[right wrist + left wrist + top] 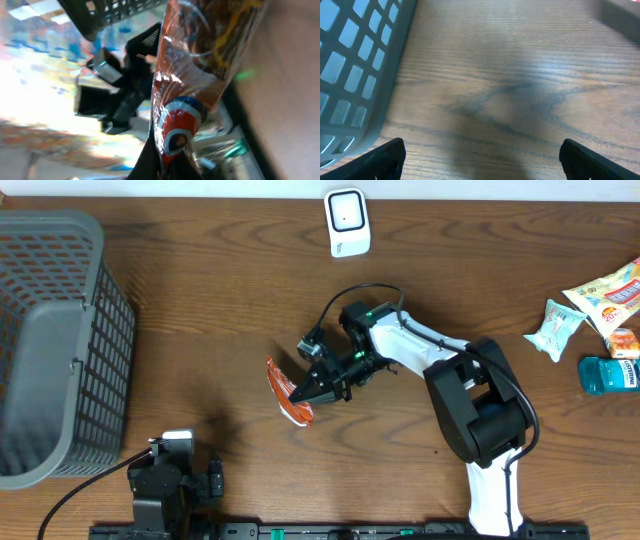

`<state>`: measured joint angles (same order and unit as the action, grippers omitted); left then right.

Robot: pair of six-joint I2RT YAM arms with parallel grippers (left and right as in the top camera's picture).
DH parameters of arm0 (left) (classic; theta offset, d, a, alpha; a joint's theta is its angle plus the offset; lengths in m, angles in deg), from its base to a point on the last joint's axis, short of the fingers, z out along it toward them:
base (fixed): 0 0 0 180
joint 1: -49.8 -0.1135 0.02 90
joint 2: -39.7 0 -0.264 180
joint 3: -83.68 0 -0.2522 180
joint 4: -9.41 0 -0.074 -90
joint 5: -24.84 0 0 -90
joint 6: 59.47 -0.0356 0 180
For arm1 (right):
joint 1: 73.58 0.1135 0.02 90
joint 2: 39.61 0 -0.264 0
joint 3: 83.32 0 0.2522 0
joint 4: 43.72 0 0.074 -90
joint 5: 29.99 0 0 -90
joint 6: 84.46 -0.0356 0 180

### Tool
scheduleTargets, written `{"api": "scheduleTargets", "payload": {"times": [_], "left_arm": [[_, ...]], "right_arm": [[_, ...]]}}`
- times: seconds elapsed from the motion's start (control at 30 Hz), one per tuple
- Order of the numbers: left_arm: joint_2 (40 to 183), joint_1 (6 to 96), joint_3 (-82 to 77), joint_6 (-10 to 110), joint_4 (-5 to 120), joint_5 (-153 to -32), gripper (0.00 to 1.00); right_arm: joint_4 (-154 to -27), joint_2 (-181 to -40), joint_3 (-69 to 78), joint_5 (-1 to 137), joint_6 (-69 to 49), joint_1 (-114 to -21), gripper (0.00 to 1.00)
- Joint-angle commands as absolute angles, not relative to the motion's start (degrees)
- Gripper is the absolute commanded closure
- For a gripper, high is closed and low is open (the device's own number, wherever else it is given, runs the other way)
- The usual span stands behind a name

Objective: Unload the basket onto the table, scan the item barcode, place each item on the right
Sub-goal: 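Carry the Top bar up to the white scanner face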

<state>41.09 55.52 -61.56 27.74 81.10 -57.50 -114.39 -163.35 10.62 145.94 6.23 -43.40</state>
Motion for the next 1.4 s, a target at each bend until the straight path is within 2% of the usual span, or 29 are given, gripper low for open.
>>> {"api": "scheduleTargets", "payload": {"times": [0.0, 0.07, 0.13, 0.37, 0.6, 0.7, 1.37], "left_arm": [[41.02, 55.23, -61.61, 28.04, 82.02, -57.19, 0.02], [41.02, 55.23, -61.61, 28.04, 82.02, -57.19, 0.02], [41.02, 55.23, -61.61, 28.07, 82.02, -57.19, 0.02], [41.02, 55.23, -61.61, 28.04, 82.02, -57.19, 0.02], [41.02, 55.23, -61.61, 28.04, 82.02, -57.19, 0.02], [41.02, 55.23, -61.61, 28.04, 82.02, -57.19, 0.02], [41.02, 55.23, -61.61, 28.04, 82.02, -57.19, 0.02]], "right_arm": [[-111.35, -162.52, 10.58, 134.38, 8.81, -44.45, 0.99], [-109.32, -162.52, 10.67, 120.48, 8.07, -45.28, 0.99], [-109.01, -162.5, 11.28, 112.87, 7.11, -46.31, 0.99], [-109.58, -161.67, 16.96, 105.83, 9.44, -50.64, 0.98], [-110.78, -159.57, 25.31, 89.85, 8.53, -51.73, 0.99], [-108.73, -159.5, 28.41, 87.8, 12.77, -51.73, 0.99], [-64.18, -166.28, 32.13, 65.64, 13.36, -51.86, 0.99]]}}
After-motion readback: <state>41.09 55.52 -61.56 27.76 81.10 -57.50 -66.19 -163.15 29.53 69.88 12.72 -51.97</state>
